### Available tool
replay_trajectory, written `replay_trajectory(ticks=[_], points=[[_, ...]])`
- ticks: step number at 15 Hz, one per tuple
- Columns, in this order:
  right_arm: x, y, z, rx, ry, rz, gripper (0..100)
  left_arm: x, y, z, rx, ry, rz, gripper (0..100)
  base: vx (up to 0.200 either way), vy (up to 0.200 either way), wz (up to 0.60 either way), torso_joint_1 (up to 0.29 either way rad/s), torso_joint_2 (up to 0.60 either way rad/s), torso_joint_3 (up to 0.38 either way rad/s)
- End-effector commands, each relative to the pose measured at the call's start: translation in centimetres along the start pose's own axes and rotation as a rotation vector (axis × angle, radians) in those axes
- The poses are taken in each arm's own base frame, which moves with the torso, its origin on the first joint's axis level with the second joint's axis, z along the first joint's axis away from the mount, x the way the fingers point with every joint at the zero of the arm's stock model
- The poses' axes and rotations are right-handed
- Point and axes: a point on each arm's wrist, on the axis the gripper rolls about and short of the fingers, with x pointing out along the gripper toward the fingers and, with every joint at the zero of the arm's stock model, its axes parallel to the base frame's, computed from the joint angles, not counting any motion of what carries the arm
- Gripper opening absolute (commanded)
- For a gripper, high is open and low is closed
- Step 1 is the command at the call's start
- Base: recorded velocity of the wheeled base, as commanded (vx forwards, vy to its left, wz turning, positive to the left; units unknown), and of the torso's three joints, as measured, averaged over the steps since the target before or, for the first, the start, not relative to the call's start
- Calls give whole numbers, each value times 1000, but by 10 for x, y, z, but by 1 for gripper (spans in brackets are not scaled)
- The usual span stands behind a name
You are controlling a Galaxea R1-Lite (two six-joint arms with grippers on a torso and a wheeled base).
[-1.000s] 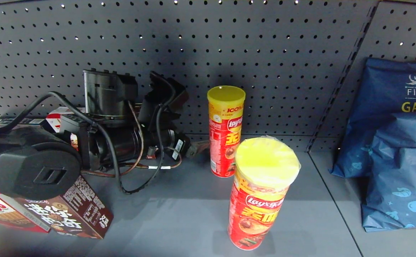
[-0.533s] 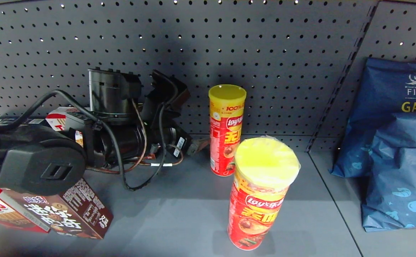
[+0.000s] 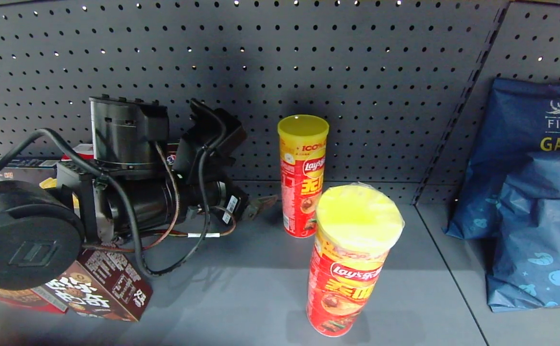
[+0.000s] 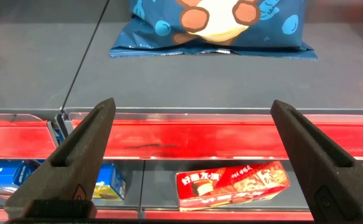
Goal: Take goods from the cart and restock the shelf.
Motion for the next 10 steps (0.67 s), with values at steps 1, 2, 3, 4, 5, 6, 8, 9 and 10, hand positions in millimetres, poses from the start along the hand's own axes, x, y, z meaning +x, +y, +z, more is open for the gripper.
replay_trajectory(ticks=[1,2,3,4,5,6,8,9,10], points=[[0,0,0,-1,1,0,100,0,-2,2,2,-7,-7,100,0,0,0,0,0,0],[0,0,0,-1,1,0,100,3,-6,2,4,-4,-19,100,0,0,0,0,0,0],[0,0,0,-1,1,0,100,6,-7,1,6,-1,-24,100,0,0,0,0,0,0],[0,0,0,-1,1,0,100,7,-8,0,7,2,-29,100,0,0,0,0,0,0],[0,0,0,-1,1,0,100,10,-9,-1,7,6,-35,100,0,0,0,0,0,0],[0,0,0,-1,1,0,100,13,-11,-2,9,11,-44,100,0,0,0,0,0,0],[0,0,0,-1,1,0,100,18,-14,-2,10,15,-52,100,0,0,0,0,0,0],[0,0,0,-1,0,0,100,26,-13,-4,7,25,-49,100,0,0,0,0,0,0],[0,0,0,-1,1,0,100,31,-13,-3,7,26,-44,100,0,0,0,0,0,0]])
